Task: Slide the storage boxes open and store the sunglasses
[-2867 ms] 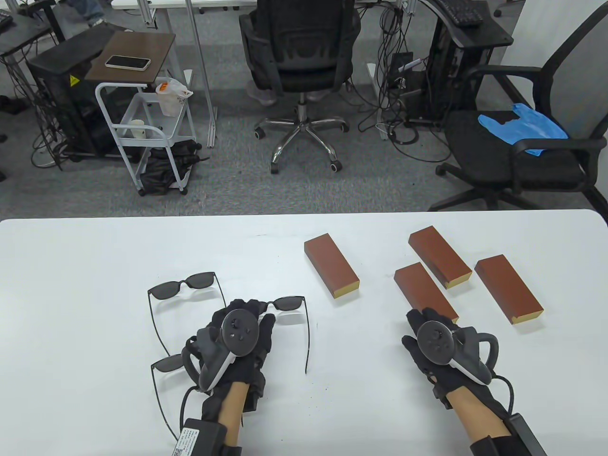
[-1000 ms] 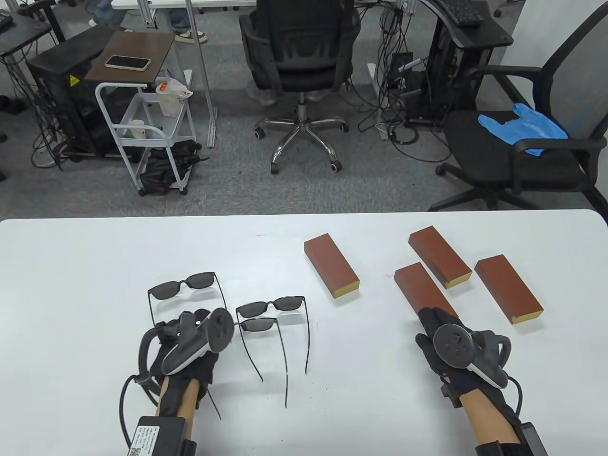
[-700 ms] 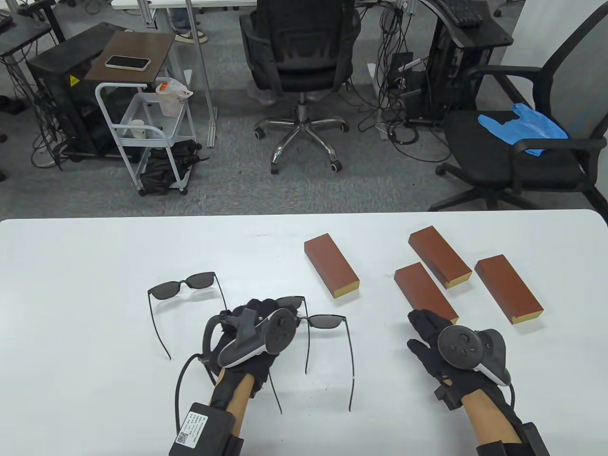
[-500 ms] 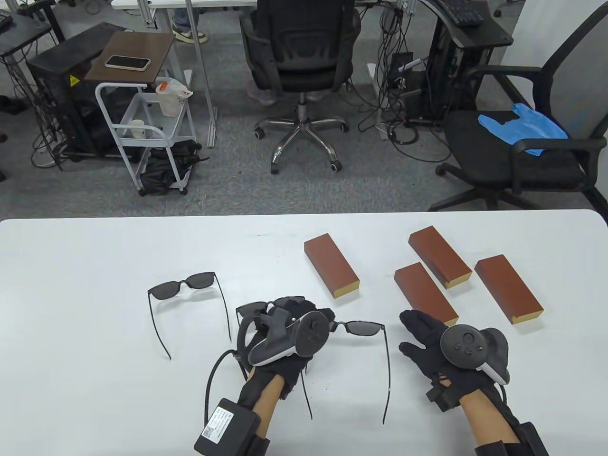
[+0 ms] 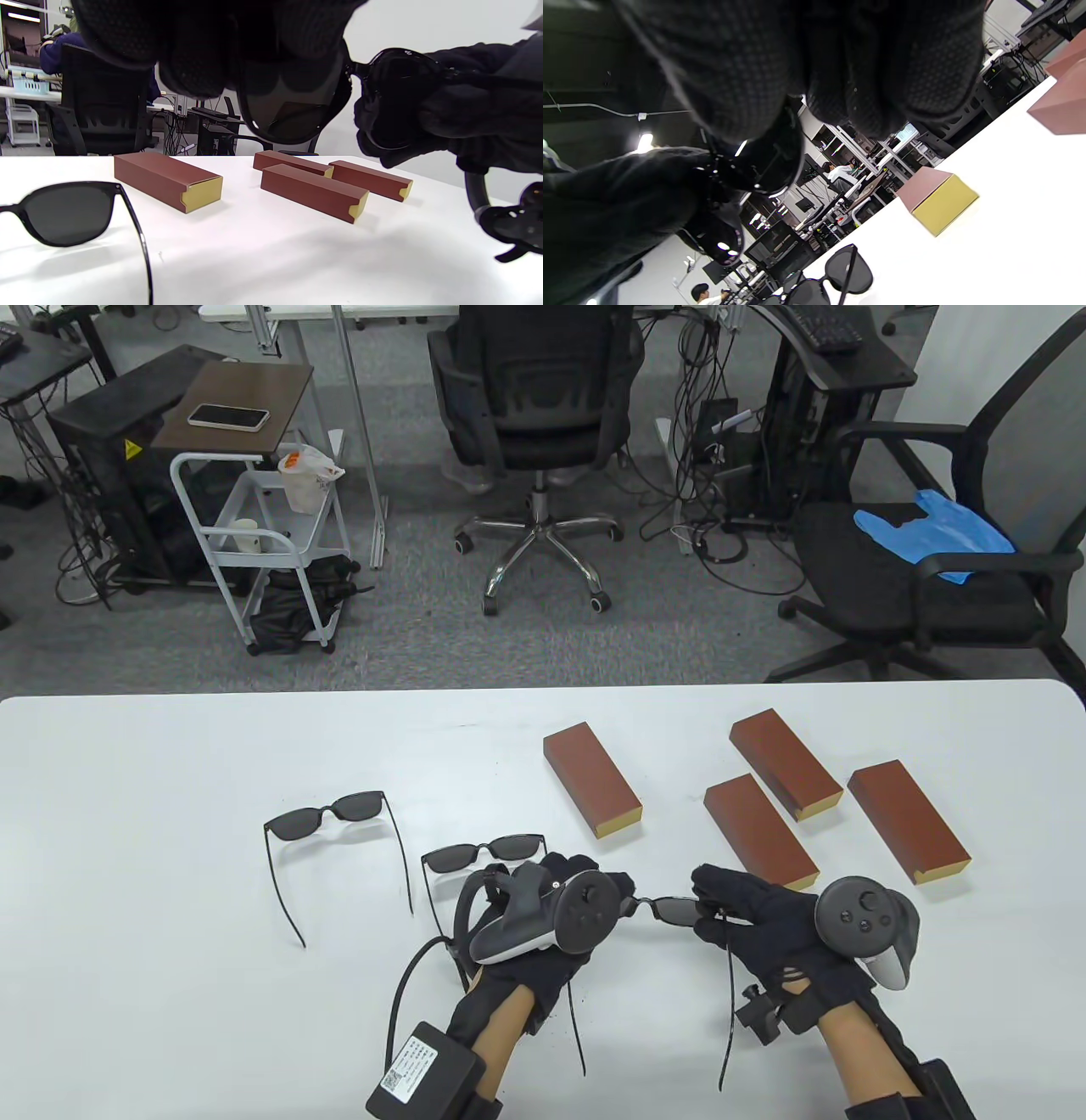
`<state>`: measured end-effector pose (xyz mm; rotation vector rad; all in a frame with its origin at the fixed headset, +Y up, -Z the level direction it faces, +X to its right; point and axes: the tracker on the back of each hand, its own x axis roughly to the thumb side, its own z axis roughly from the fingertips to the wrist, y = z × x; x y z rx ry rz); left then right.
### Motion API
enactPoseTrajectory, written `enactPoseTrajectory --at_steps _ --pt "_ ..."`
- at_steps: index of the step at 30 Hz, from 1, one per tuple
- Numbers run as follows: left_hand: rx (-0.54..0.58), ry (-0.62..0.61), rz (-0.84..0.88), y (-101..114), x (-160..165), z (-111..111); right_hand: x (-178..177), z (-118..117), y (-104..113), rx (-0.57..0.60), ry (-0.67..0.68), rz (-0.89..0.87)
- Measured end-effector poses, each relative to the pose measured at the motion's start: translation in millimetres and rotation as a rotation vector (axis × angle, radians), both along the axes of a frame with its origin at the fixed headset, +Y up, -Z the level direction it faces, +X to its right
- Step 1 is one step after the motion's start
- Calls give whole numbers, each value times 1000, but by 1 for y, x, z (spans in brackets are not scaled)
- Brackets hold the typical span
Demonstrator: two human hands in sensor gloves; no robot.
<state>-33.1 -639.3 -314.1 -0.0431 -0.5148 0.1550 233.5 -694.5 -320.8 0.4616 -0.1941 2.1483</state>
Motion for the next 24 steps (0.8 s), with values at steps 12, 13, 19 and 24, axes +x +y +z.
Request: enactPoseTrajectory --at_steps 12,13,19,24 --pt "-182 146 443 -8 -26 -1 0 1 4 25 -106 -95" --pt "-205 157 501 -8 -29 -1 0 2 4 33 -120 -98" --pt "-377 146 955 -23 -45 -2 1 4 4 8 -230 -152" --pt "-495 119 1215 -36 -50 -2 0 6 1 -52 -283 -247"
